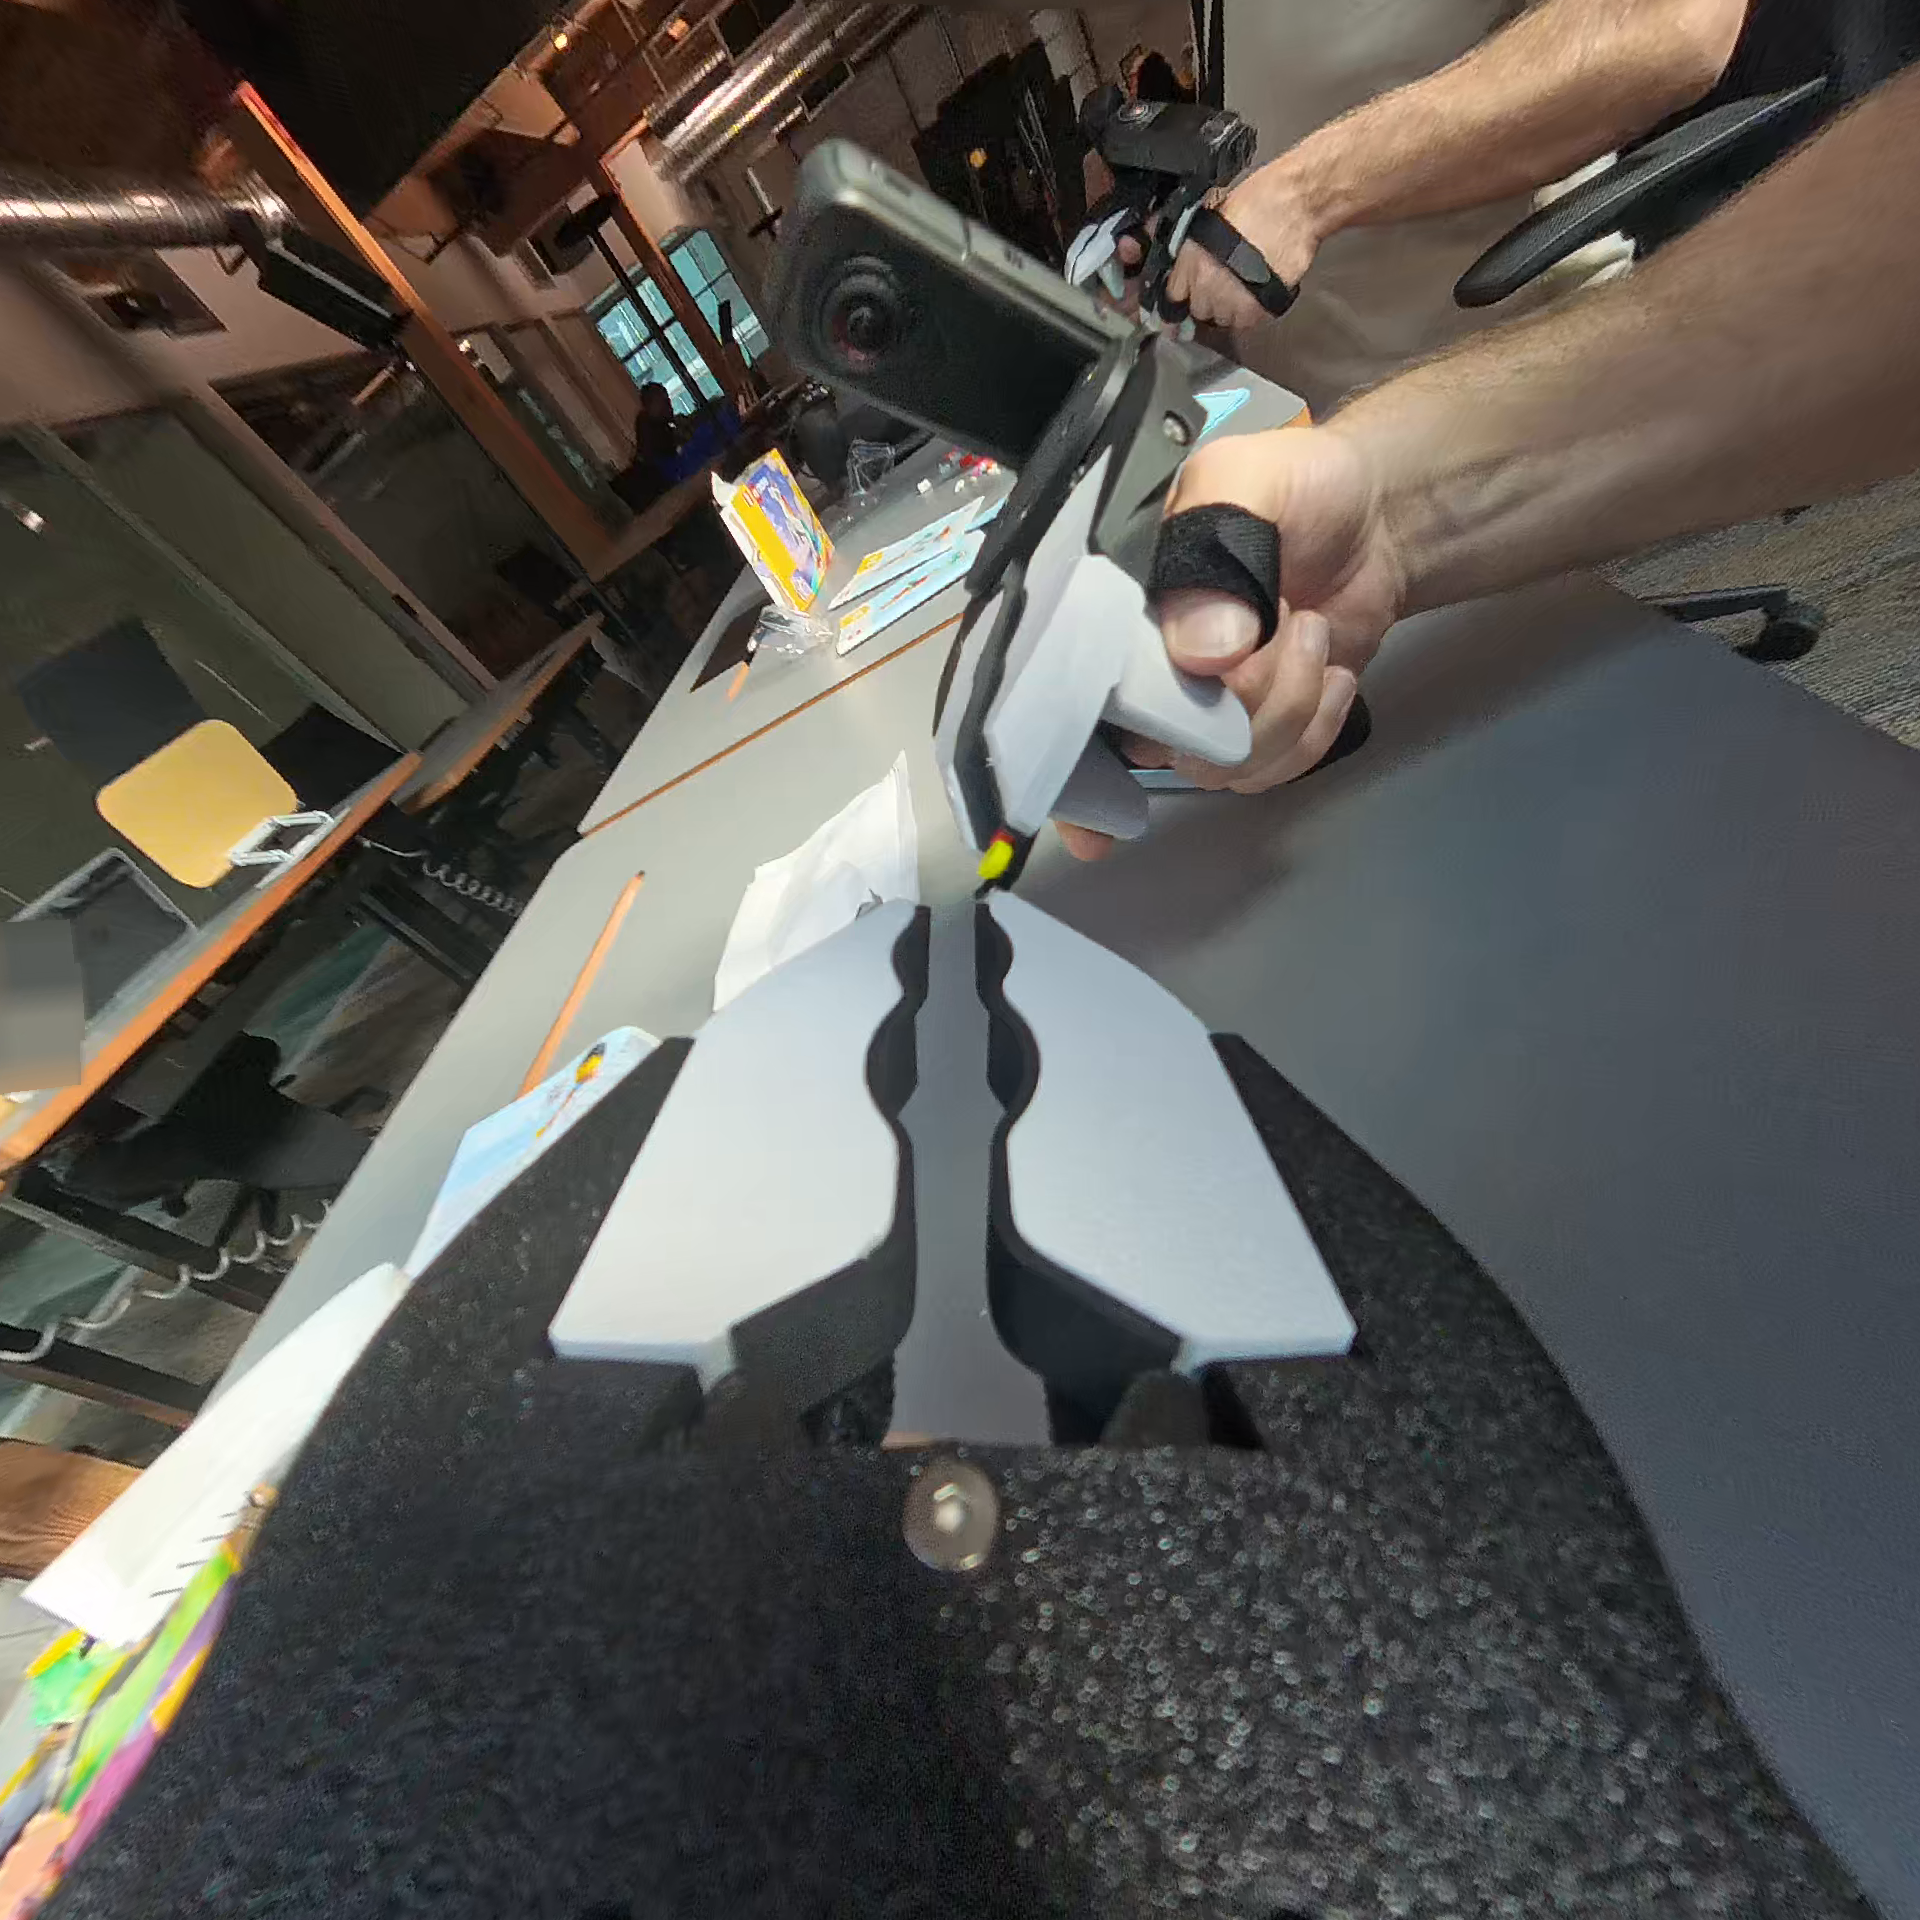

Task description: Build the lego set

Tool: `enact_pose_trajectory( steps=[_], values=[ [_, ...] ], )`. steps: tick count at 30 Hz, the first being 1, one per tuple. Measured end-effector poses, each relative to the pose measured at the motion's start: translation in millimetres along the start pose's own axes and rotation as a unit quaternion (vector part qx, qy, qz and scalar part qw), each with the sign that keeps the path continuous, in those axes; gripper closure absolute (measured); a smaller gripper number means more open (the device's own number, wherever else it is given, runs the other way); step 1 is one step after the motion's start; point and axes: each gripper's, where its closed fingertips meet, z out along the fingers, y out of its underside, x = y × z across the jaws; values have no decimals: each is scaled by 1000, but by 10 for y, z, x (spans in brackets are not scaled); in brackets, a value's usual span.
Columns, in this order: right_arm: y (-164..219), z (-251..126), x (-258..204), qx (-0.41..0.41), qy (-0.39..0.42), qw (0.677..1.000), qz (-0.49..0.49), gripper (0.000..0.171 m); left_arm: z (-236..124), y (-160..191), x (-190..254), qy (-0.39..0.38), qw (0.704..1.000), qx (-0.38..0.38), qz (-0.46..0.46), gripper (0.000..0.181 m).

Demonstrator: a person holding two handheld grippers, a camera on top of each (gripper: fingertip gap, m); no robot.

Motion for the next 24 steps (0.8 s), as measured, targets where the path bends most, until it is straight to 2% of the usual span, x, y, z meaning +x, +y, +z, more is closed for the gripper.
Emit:
enact_pose_trajectory(
  steps=[3, 5, 10, 17, 24],
  values=[
    [-103, 25, -72, 31, -55, 994, 87, 165, -3, -120, 19, -21, 997, 19, 70, 170],
    [-60, 63, -95, 14, -56, 994, 88, 164, 17, -126, 16, -29, 994, 16, 104, 170],
    [-65, 63, -95, 12, -58, 993, 105, 164, 42, -131, 43, -8, 993, 16, 118, 174],
    [-99, 88, -114, 17, -78, 990, 120, 164, 14, -66, 65, 13, 992, 10, 129, 164],
    [-92, 158, -169, 0, -85, 988, 125, 164, -14, -98, 61, 6, 992, 13, 126, 175]
  ],
)
